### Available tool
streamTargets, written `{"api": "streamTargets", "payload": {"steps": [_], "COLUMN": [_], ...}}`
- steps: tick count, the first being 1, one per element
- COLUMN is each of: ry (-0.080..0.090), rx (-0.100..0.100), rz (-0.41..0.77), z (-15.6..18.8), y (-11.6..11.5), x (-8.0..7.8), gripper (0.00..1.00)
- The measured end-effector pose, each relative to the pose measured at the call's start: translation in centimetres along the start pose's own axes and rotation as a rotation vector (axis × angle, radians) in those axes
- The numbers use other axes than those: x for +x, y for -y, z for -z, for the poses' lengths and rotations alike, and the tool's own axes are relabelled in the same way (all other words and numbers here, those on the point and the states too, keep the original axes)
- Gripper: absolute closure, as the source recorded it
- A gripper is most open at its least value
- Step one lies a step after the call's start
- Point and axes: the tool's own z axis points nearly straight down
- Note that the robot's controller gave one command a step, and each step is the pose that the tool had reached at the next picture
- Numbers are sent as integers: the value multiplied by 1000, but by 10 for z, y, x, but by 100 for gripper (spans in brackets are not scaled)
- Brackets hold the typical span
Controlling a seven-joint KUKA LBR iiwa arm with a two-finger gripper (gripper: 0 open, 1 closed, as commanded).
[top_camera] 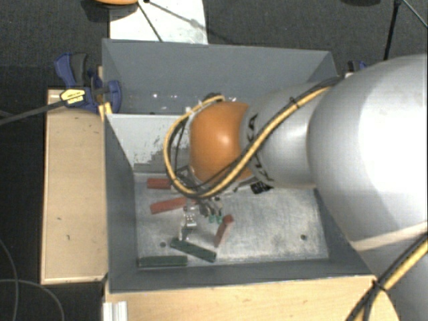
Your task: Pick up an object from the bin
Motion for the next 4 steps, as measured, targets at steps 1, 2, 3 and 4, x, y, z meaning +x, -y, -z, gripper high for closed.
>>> {"api": "streamTargets", "payload": {"steps": [1,2,3,4], "ry": [1,1,4,-1], "rx": [-1,-1,-2,-1], "rz": [0,-2,-43,-43], "z": [-2,-2,184,181], "y": [-13,-13,-7,-6], "x": [-40,-40,-43,-42], "gripper": [100,100,100,100]}}
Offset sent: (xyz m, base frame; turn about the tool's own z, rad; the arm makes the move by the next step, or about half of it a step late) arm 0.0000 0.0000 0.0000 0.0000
